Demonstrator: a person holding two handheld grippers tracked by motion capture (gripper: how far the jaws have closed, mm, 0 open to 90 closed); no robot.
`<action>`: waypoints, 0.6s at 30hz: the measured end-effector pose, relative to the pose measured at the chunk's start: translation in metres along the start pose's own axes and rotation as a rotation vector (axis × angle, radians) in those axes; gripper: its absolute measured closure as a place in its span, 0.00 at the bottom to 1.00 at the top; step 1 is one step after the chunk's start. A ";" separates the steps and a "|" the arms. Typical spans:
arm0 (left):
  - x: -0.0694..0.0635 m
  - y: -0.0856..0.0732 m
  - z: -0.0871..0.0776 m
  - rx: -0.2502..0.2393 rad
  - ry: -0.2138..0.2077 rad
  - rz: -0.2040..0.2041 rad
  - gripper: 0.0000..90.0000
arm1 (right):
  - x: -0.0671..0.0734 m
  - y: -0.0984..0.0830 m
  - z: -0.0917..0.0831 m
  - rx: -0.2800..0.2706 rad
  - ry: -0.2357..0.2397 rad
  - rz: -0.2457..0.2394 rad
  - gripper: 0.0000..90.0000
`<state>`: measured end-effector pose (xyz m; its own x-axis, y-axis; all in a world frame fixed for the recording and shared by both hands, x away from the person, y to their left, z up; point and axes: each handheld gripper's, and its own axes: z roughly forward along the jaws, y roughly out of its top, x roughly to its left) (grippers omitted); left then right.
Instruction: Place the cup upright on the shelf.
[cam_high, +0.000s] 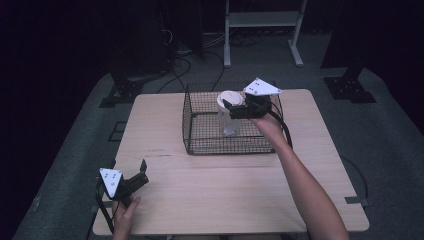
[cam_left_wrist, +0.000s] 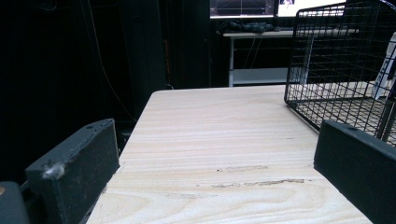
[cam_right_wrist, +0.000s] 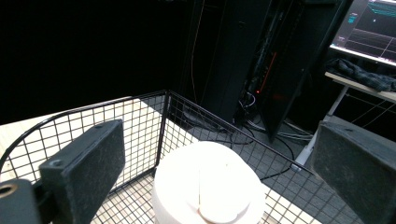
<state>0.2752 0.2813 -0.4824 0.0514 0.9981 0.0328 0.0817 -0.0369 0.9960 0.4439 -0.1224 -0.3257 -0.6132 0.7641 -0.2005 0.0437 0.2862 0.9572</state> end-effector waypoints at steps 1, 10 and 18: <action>0.000 0.000 0.000 0.000 0.000 0.000 0.00 | 0.000 0.000 -0.002 0.003 0.000 0.002 0.03; -0.001 0.000 0.000 0.001 0.002 0.005 0.00 | 0.000 -0.003 -0.020 0.005 0.007 0.001 0.03; -0.001 0.000 0.000 0.001 0.004 0.003 0.00 | 0.002 -0.008 -0.039 0.006 0.015 -0.004 0.03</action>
<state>0.2756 0.2806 -0.4825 0.0476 0.9982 0.0363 0.0825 -0.0401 0.9958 0.4121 -0.1457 -0.3257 -0.6250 0.7544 -0.2008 0.0461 0.2924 0.9552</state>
